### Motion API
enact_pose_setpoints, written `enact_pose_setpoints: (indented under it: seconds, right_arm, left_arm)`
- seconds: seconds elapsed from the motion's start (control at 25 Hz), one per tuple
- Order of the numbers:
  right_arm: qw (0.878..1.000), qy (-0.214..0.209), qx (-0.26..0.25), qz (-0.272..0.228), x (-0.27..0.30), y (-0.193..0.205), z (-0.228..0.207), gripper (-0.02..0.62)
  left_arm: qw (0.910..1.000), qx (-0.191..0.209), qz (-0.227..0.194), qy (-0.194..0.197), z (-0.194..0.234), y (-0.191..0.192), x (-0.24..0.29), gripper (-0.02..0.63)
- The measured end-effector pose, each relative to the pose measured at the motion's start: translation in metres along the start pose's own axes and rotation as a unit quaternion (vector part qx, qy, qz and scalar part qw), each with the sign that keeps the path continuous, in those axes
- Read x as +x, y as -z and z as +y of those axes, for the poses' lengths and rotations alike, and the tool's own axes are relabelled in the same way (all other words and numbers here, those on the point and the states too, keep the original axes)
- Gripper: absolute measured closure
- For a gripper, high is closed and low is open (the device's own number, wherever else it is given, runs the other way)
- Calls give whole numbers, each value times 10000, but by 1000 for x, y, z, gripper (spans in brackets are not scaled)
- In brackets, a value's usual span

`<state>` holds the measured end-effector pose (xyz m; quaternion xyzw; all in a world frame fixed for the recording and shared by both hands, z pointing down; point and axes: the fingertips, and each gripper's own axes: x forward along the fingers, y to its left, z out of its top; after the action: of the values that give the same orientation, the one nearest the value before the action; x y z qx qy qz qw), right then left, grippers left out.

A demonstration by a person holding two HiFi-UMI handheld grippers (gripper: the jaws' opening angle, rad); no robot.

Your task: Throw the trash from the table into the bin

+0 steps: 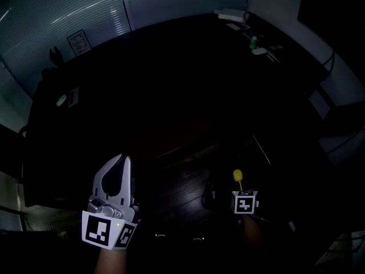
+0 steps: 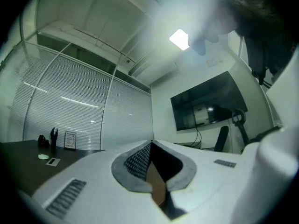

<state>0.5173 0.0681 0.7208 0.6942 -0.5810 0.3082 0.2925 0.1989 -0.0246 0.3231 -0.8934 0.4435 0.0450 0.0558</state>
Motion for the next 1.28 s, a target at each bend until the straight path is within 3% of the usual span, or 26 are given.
enact_pose_setpoints:
  seconds: [0.2,0.56,0.92,1.16,1.28]
  right_arm:
    - [9993,-300,19,203,7,7,6,497]
    - [9997,-112,141,-148,0,-6,-1,499]
    - [9964,4,96,-846,-29,-39,1,501]
    - [9896,41,-41,-1439,-63,-68,0,588]
    - [9808,-5,40,-1952,-93,-100,4,588]
  left_arm:
    - [10000,14,35,-16,-2,3,3,606]
    - [10000,9,9,-9,-5,2,4,606]
    - [10000,-15,49,-73,-3,-2,2,606]
    - [9996,-168,-185,-165,2,-21,-8,606]
    - [9990,-184,-200,-352,12,-29,-17,606]
